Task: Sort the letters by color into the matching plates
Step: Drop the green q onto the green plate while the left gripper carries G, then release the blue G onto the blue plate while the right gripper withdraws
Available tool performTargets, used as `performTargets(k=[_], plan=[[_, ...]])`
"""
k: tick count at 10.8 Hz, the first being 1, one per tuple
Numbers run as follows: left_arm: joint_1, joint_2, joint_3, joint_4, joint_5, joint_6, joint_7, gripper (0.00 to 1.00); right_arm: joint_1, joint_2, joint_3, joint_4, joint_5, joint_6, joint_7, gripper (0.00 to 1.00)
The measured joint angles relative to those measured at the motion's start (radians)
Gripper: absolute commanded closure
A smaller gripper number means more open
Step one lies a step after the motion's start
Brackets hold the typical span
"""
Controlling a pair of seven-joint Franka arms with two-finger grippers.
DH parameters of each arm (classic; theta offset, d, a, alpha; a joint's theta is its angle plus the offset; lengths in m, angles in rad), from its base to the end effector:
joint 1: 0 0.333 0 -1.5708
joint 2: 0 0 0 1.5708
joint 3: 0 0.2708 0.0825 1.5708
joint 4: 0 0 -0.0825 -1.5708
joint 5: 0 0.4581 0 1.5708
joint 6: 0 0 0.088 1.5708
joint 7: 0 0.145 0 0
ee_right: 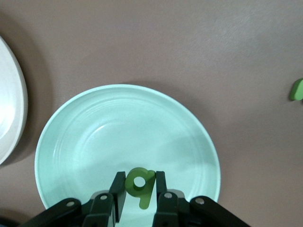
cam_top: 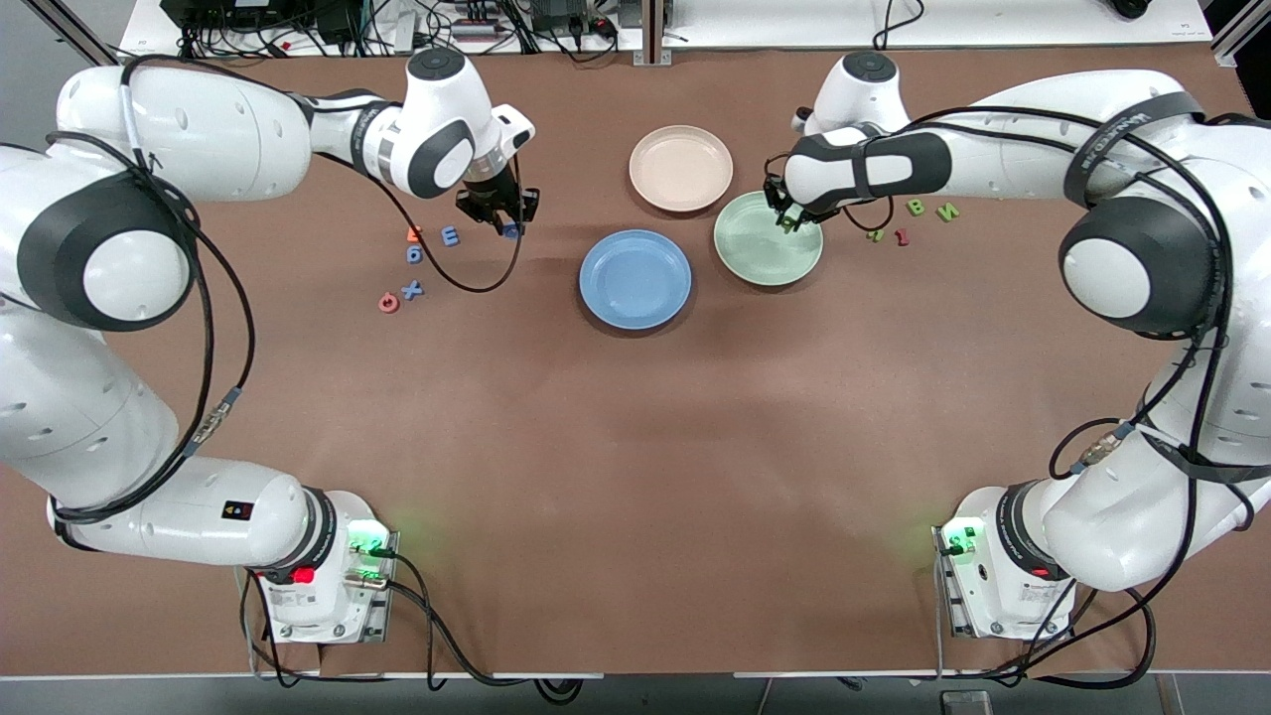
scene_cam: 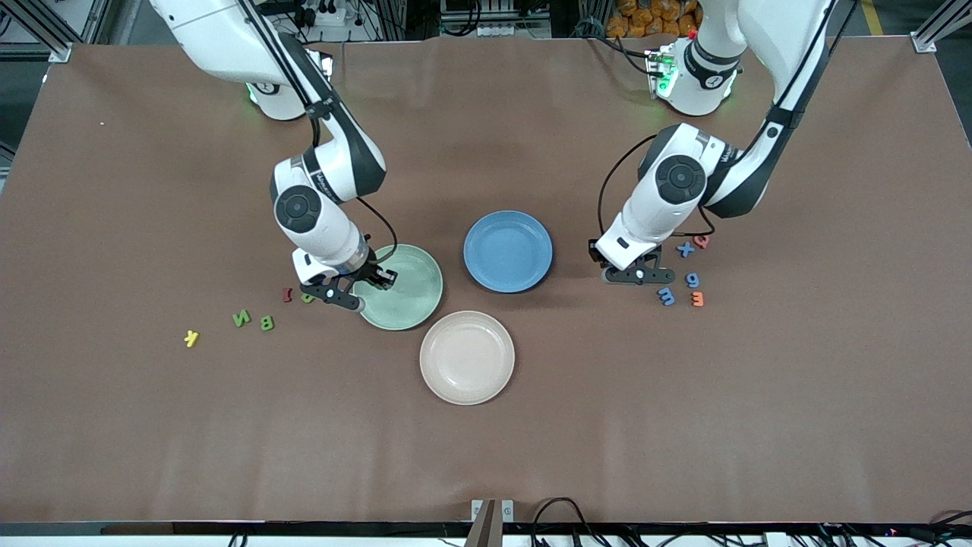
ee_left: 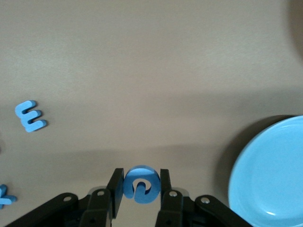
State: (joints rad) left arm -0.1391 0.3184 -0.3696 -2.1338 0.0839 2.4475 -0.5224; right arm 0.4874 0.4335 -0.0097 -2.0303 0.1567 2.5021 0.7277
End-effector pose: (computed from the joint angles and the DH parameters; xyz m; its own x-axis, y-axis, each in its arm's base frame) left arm 0.5277 -0.3062 0.1313 0.9994 -0.0327 -0.0110 -0.0320 -0.9976 0.0611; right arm 0.5619 0.2932 0.0976 0.9312 -0.3626 -0.0380 -0.3646 -0.9266 -0.0918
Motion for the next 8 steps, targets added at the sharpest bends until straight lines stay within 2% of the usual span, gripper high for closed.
performTargets(k=[4,8], plan=[[-0.038,0.011,0.000,0.025,0.000,-0.005,-0.065,1.00,0.002,0.018,-0.009,0.025,0.000,-0.026,0.018,0.00],[-0.095,0.027,0.000,0.054,0.000,-0.006,-0.152,1.00,-0.066,0.015,-0.023,0.044,-0.001,-0.083,-0.118,0.00]])
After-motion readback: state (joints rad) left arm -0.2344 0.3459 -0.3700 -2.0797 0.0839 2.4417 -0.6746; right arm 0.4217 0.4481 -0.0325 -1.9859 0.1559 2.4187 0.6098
